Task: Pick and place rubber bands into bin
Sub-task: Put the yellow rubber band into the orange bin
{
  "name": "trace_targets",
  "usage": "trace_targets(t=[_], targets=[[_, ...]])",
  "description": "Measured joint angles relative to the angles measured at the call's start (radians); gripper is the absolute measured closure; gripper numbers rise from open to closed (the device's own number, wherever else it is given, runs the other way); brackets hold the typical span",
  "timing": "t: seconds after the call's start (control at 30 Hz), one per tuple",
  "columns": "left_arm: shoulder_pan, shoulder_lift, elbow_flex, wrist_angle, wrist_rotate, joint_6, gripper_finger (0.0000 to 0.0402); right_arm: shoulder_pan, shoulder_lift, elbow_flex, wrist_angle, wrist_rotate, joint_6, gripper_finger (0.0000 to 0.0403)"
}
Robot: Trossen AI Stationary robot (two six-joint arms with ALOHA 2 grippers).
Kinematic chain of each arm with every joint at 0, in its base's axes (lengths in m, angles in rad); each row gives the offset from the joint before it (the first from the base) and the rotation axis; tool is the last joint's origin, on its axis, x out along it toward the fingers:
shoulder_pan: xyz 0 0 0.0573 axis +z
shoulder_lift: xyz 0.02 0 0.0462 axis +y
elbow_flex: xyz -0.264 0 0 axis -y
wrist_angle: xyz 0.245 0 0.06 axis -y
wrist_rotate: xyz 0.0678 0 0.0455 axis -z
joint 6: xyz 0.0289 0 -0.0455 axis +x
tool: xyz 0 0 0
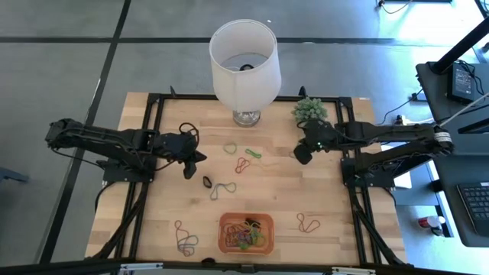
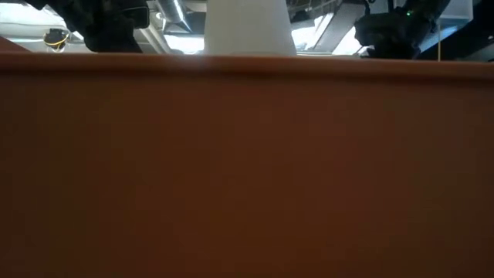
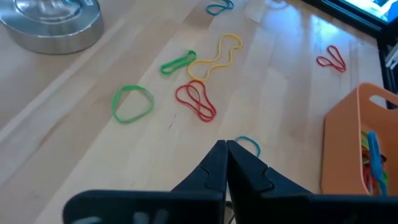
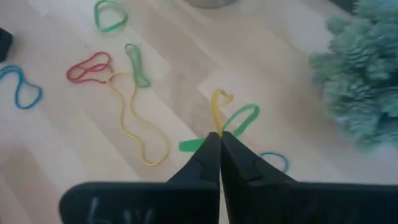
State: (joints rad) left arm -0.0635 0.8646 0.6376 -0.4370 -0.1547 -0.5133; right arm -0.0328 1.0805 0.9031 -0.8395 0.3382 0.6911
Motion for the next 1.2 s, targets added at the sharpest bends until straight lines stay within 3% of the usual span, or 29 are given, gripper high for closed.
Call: trace_targets(t=[0.33,0.6,0.87,1.2], targets=[[0.0,0.0,0.0,-0.001,0.0,0.099,0.0396,0.054,0.165,0.0,0.036,-0.054,0.089,0.0384],[0.0,0.0,0.0,-0.008,0.0,0.116,0.0399,0.056,0.327,0.0,0.171,-0.08,0.087,0.037],[0.0,0.0,0.0,-0.008,0.0,0.116,0.04,0.056,0.482,0.0,0.297,-0.157,0.082,0.0369],[0.0,0.0,0.0,-0.009,0.0,0.116,0.0398,0.054,0.586,0.0,0.32,-0.284,0.064,0.0357]])
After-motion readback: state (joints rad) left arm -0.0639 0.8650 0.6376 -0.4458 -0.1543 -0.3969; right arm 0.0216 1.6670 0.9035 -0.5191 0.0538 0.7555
